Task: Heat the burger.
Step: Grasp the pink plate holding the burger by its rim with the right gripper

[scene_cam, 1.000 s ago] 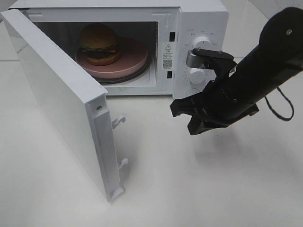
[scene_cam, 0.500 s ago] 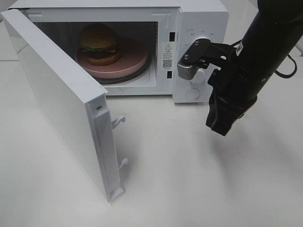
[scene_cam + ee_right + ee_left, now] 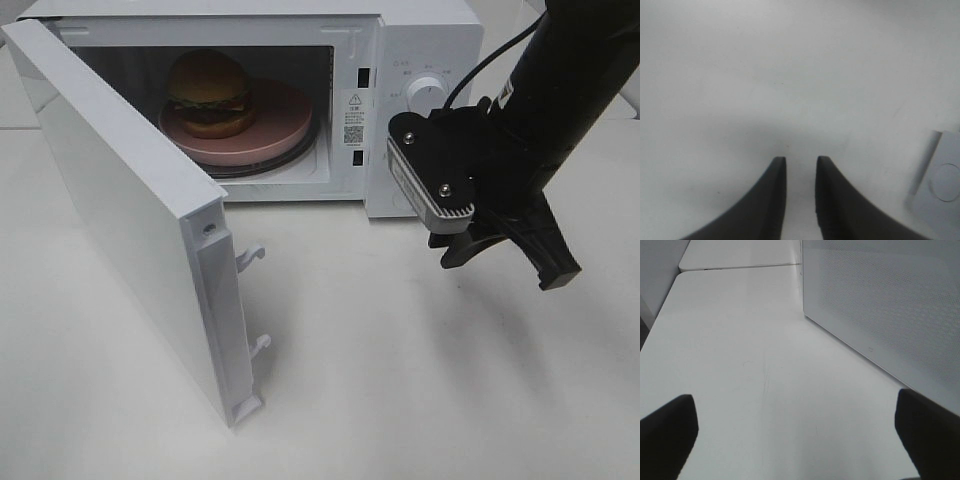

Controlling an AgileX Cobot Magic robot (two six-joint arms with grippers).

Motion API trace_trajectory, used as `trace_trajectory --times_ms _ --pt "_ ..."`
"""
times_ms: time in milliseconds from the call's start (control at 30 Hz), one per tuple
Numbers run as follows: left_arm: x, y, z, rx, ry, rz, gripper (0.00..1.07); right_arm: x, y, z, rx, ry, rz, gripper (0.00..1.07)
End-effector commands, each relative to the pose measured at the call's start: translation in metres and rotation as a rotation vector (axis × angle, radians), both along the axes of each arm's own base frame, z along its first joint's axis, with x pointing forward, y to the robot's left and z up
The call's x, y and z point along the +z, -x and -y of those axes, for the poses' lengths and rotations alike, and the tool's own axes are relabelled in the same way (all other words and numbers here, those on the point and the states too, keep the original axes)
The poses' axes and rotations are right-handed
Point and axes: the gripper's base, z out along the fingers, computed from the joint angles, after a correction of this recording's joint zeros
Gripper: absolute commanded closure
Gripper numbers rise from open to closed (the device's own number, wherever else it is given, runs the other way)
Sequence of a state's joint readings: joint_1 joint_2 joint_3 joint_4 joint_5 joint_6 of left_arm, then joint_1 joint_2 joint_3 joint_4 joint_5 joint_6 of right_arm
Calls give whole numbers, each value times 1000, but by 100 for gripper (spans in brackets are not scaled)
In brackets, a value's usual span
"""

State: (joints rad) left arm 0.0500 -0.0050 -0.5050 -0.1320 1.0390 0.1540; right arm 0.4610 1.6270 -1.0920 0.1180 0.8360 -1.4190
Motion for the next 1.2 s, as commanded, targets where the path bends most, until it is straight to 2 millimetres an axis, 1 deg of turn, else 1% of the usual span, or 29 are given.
trace_trajectory --times_ms 33,67,100,133,167,200,233,267,300,333,367,400,533,633,700,733,767,833,867,933,967,1000,1067,1100,1133,1200 --pt "-1 3 1 -3 4 14 6 5 -5 -2 76 30 106 60" --pt "-1 3 1 -3 4 14 6 5 -5 -2 76 30 106 60" --pt "-1 3 1 -3 4 14 6 5 -6 -3 90 39 125 54" --pt "-1 3 1 -3 4 14 6 6 -7 -8 87 25 160 42" --pt "-1 3 1 -3 4 14 6 6 -7 -8 87 25 160 42" --pt "-1 3 1 -3 4 14 6 7 -9 -11 56 -3 186 31" --pt "-1 3 1 -3 4 14 6 7 -8 -14 53 -12 193 27" --pt "-1 3 1 -3 4 14 6 7 -8 -14 53 -12 193 27" --pt "-1 3 1 -3 4 14 6 8 -8 -19 47 -27 212 20" --pt "-1 3 1 -3 4 14 6 9 -7 -21 50 -33 219 18" --pt "-1 3 1 -3 4 14 6 9 -7 -21 50 -33 219 18" --pt "-1 3 1 -3 4 14 6 9 -6 -26 66 -39 236 16" --pt "-1 3 1 -3 4 14 6 11 -6 -31 93 -41 269 16" --pt "-1 3 1 -3 4 14 6 17 -10 -34 97 -58 313 17" --pt "-1 3 1 -3 4 14 6 24 -13 -43 111 -74 359 18" --pt "-1 3 1 -3 4 14 6 24 -13 -43 111 -74 359 18" --pt "-1 3 1 -3 4 14 6 27 -16 -50 109 -95 385 18" --pt "-1 3 1 -3 4 14 6 27 -18 -53 103 -104 396 18" --pt "-1 3 1 -3 4 14 6 24 -22 -59 103 -112 409 18" --pt "-1 3 1 -3 4 14 6 23 -25 -62 96 -118 411 18" --pt "-1 3 1 -3 4 14 6 21 -29 -67 101 -121 412 18" --pt "-1 3 1 -3 4 14 6 21 -29 -67 101 -121 412 18" --pt "-1 3 1 -3 4 14 6 19 -36 -75 106 -131 427 18" --pt "-1 3 1 -3 4 14 6 19 -36 -75 106 -131 427 18" --pt "-1 3 1 -3 4 14 6 17 -40 -84 112 -148 443 18" --pt "-1 3 1 -3 4 14 6 17 -41 -86 109 -153 445 18"
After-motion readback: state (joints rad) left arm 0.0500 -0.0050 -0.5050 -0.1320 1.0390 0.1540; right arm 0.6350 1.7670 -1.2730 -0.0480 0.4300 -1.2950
